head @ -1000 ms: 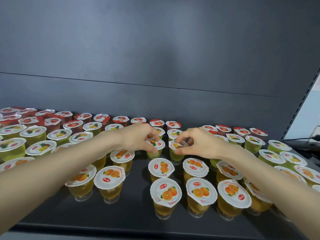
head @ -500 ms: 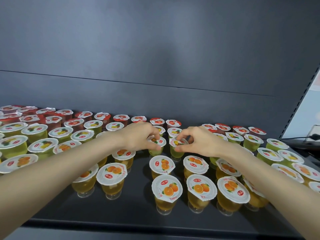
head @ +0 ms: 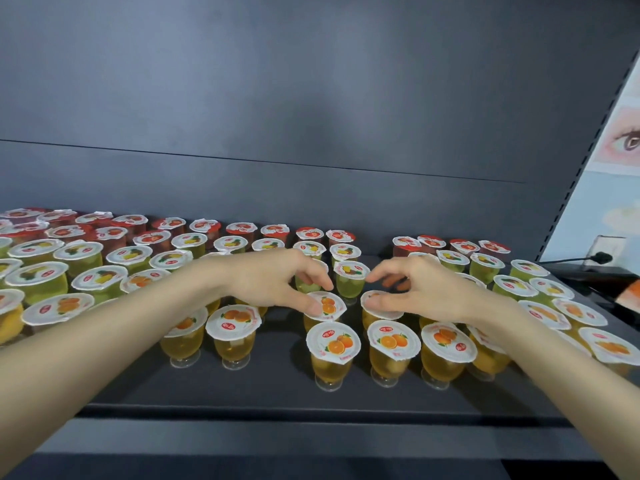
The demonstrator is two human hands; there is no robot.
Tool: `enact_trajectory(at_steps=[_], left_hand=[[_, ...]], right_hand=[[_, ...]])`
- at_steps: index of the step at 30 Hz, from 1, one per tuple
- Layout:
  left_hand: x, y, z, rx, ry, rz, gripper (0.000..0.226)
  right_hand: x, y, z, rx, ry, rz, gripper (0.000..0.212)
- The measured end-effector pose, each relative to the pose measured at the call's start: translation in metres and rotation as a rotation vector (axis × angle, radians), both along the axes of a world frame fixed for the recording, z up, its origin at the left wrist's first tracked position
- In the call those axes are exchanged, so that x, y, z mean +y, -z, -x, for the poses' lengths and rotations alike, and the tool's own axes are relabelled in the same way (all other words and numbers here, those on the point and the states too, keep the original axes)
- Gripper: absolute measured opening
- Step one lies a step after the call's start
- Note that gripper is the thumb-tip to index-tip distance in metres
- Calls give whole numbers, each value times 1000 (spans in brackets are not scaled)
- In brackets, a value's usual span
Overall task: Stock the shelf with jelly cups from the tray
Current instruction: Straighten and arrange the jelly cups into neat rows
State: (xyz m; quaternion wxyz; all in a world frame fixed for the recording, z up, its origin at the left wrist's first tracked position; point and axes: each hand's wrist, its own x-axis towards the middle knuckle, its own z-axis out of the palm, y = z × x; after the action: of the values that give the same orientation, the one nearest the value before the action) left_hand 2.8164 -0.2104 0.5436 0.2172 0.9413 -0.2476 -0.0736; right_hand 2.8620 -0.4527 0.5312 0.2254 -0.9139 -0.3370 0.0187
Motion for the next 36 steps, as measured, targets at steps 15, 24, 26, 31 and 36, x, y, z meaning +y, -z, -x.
enact_trajectory(at_steps=[15,24,26,31,36], left_hand=[[-5,5,2,-28,-53,-72,39],[8,10,6,-204,-140,-147,43],[8,12,8,-195,-117,-149,45],[7,16,5,-250,-100,-184,41],[7,19,5,-295,-104,-188,39]], right_hand=[[17,5,2,-2,-19,15,37],[21,3,5,-7,-31,9,35],[19,1,7,2,-34,13,33],[23,2,6,-25,-22,-17,28],[23,6,8,-53,-8,-23,27]])
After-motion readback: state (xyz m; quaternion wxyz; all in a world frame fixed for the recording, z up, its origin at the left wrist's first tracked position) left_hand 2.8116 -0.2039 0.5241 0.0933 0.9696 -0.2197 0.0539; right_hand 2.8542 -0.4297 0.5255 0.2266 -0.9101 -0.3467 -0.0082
